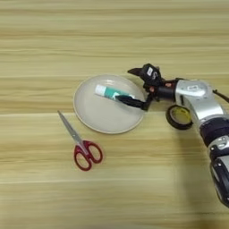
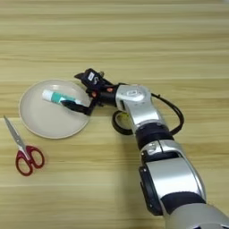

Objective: Move the objects on the table

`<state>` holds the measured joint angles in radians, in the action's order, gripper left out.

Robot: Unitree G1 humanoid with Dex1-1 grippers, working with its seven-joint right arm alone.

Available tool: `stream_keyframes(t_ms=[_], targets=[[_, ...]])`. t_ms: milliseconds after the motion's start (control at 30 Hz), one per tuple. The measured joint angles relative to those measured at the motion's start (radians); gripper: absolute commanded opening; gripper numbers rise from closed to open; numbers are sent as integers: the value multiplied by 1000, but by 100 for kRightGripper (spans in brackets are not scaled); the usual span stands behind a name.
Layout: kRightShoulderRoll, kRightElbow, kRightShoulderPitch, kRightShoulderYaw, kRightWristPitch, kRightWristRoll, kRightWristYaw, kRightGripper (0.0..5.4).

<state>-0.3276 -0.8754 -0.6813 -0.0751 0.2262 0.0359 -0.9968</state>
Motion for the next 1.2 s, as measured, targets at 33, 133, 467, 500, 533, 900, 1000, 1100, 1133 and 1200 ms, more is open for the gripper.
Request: stream_keyframes(t_ms=[33, 133, 467, 500, 533, 900, 1000, 1100, 1133, 1200], targets=[[-1, 0, 0, 3, 0, -2, 3, 538], [-11, -1, -4, 23, -1, -17, 8, 538], [-38, -26, -38, 97, -14, -55, 75, 538], [-40, -26, -38, 104, -14, -59, 75, 538], [-43, -26, -38, 107, -16, -60, 75, 538], [-98, -47, -60, 167, -67, -82, 119, 538], [-123, -70, -65, 176, -73, -82, 122, 538], [-137, -85, -66, 186, -83, -82, 123, 538], [-141, -104, -72, 190, -83, -83, 124, 538], [-147, -124, -80, 197, -83, -83, 134, 538]])
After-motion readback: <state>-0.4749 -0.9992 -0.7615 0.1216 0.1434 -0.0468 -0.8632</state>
